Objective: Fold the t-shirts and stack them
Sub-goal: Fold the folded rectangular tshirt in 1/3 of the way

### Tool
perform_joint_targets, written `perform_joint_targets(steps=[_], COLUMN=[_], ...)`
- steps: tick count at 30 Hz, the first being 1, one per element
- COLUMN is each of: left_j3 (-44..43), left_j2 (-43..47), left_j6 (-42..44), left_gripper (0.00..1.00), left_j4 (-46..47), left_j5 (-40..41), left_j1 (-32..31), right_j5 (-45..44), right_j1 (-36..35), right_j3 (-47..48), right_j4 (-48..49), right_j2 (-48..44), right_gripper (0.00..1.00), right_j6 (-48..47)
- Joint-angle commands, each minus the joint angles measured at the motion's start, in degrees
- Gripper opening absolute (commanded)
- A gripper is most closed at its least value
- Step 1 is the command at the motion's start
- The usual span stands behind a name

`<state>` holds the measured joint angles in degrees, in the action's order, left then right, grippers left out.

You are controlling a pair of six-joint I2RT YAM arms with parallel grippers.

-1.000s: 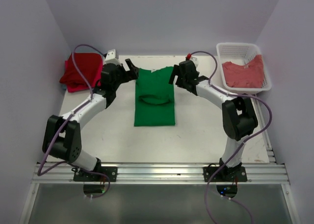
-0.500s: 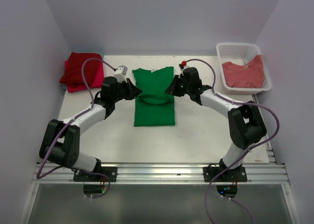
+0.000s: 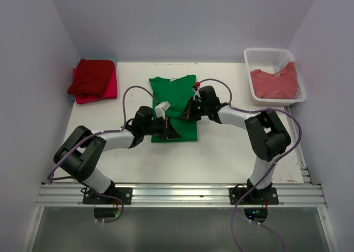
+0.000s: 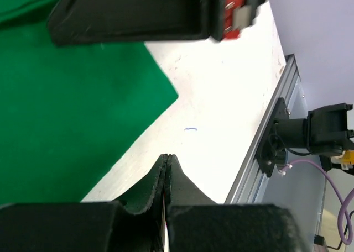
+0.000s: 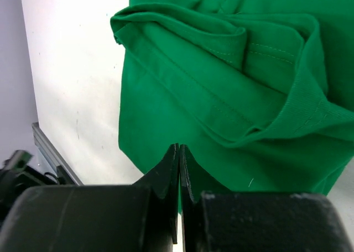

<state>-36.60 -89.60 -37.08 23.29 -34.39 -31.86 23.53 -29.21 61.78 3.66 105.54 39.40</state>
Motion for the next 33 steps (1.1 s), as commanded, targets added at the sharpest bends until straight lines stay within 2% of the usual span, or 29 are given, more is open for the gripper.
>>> perform_joint_targets(steps=[1,6,11,16,19,23,25,29,30,33], left_j3=[2.0,3.5,5.2,6.4,4.9,3.6,5.2,3.1,2.7,0.2], left_j2=[-1.3,-4.6,-5.5,-2.3,-1.5,-2.8,0.4,5.3,3.7,-1.1], left_j6=[-1.9,-1.1,-0.5,-1.1,-0.5,-1.8,-4.3,0.0,1.9,3.9], left_gripper=[0.0,0.0,0.0,0.0,0.0,0.0,0.0,0.0,0.0,0.0], left_j4=[4.6,2.7,5.3,9.9,7.1,6.3,10.0,3.9,2.6,2.6], left_j5=[-0.4,6.5,14.8,15.7,16.3,13.0,10.4,19.9,22.5,22.4], left_j1=[0.4,0.0,0.0,0.0,-0.1,-0.1,-0.1,-0.8,-0.8,0.1], right_j5=[-0.1,-0.5,-0.6,-0.9,-1.1,-1.3,-1.3,-1.3,-1.1,-0.9], right_j1=[0.2,0.2,0.1,0.1,0.2,0.2,0.1,0.2,0.2,0.1], right_j3=[2.4,4.3,4.7,4.9,4.5,4.2,3.9,3.5,3.6,3.9], right_j4=[0.6,-0.5,0.1,-0.6,-0.7,-0.7,-0.7,-0.2,0.0,0.0], right_j2=[0.2,3.8,5.2,5.3,4.9,5.3,5.6,6.0,6.2,7.0], right_gripper=[0.0,0.0,0.0,0.0,0.0,0.0,0.0,0.0,0.0,0.0], right_j6=[-1.0,-1.9,-2.0,-2.7,-3.0,-3.2,-3.4,-3.3,-3.1,-3.0])
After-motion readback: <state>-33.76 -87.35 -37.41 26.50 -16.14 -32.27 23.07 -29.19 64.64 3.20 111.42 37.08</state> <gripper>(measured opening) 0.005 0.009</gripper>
